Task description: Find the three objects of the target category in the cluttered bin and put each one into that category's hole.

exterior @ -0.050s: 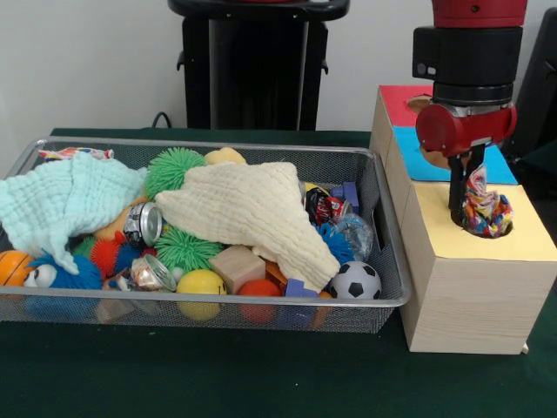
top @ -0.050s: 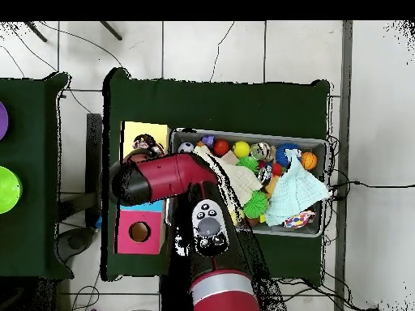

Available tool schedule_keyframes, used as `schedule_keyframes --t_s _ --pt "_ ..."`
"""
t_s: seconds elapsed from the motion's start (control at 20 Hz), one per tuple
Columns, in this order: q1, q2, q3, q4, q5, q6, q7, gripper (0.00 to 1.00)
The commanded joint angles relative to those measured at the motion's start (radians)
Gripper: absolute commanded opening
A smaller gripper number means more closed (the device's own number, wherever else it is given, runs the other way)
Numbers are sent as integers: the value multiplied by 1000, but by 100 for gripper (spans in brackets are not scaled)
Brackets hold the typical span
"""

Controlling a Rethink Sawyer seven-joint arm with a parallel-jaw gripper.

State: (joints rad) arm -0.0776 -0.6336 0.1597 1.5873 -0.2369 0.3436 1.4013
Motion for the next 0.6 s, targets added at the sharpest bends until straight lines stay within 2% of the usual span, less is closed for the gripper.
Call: schedule_keyframes --t_s 0.05,0.45,0.5,0.6 --pt "-36 63 12 -15 16 -39 165 0" --pt "-34 60 7 -19 16 -18 158 0" --pt "-34 60 6 -21 16 -14 157 100" --pt "-32 60 4 -21 15 -14 157 100"
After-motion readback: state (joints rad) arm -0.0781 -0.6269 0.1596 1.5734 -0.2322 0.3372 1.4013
